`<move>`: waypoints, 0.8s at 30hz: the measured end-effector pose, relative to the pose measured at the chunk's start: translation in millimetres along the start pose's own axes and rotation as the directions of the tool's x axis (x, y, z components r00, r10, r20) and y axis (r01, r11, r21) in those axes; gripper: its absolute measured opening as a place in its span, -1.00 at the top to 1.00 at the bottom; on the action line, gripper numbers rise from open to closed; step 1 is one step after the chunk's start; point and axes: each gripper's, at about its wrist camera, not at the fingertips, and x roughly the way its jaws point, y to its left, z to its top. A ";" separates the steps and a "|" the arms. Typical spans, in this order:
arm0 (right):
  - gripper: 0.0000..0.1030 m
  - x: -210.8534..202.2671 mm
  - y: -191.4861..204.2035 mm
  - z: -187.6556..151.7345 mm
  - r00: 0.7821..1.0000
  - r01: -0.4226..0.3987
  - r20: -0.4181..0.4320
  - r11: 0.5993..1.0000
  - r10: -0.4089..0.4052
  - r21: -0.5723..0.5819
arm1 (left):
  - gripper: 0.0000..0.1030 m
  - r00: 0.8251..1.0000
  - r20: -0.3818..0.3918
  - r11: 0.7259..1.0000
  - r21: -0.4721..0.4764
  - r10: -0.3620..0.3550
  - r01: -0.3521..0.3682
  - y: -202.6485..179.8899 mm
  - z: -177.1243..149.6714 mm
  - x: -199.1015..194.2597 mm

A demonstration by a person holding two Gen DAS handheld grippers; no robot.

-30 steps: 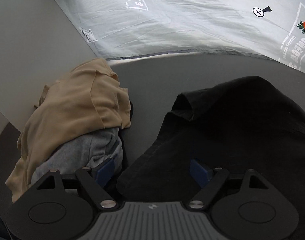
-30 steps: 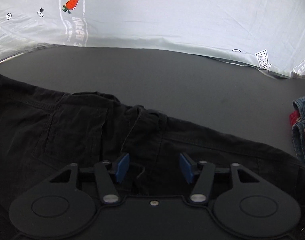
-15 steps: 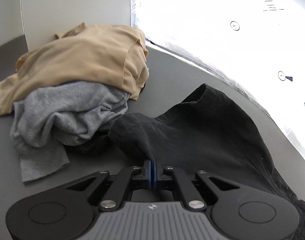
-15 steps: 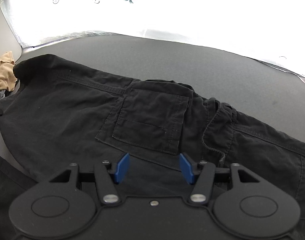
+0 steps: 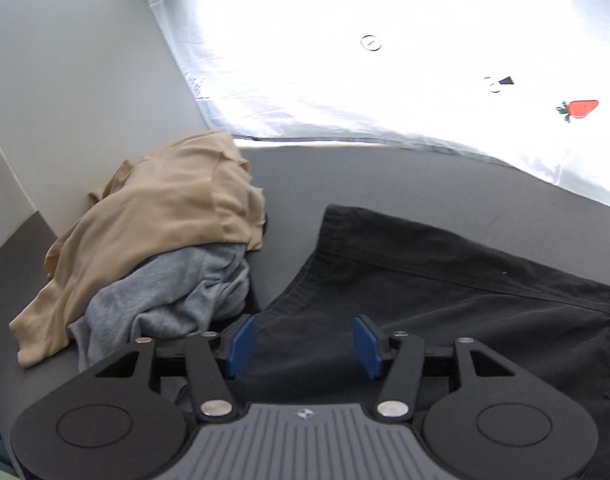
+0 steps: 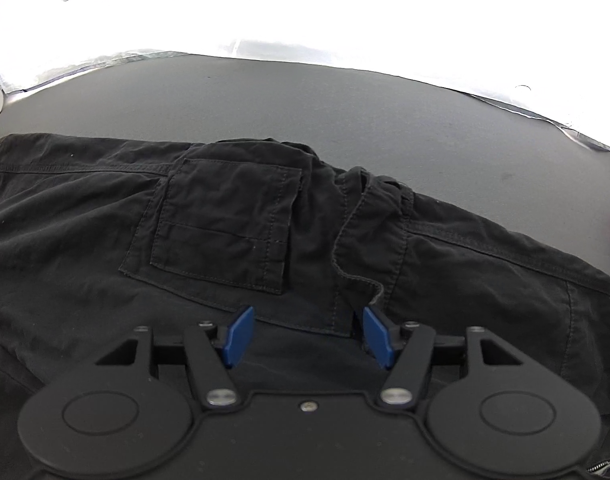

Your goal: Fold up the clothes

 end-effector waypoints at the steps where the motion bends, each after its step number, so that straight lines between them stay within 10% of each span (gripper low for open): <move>1: -0.19 -2.5 -5.1 0.5 1.000 0.015 0.013 1.000 -0.015 0.009 | -0.16 0.999 0.003 0.999 0.026 -0.034 0.034 -14.4 3.6 0.1; 8: -0.45 -53.7 -69.9 -24.8 0.973 0.154 0.156 0.980 -0.173 0.124 | -0.28 0.962 0.037 0.939 0.228 -0.272 0.257 -112.3 4.9 -43.6; 16: -0.46 -119.8 -220.4 -88.4 0.881 0.362 0.158 0.850 -0.446 0.382 | -0.38 0.928 0.002 0.871 0.345 -0.372 0.349 -176.0 -42.8 -107.9; 22: -0.44 -93.6 -301.8 -106.6 0.921 0.274 0.151 0.873 -0.359 0.404 | -0.38 0.948 -0.049 0.898 0.309 -0.315 0.315 -200.8 -74.3 -129.8; 23: -0.05 -85.1 -308.9 -104.3 0.930 0.242 0.165 0.886 -0.328 0.395 | -0.38 0.952 -0.051 0.903 0.303 -0.303 0.304 -203.9 -77.6 -131.9; 24: 0.87 -77.0 -315.4 -100.8 0.936 0.215 0.178 0.893 -0.304 0.395 | -0.38 0.957 -0.054 0.912 0.292 -0.286 0.289 -206.9 -81.1 -134.5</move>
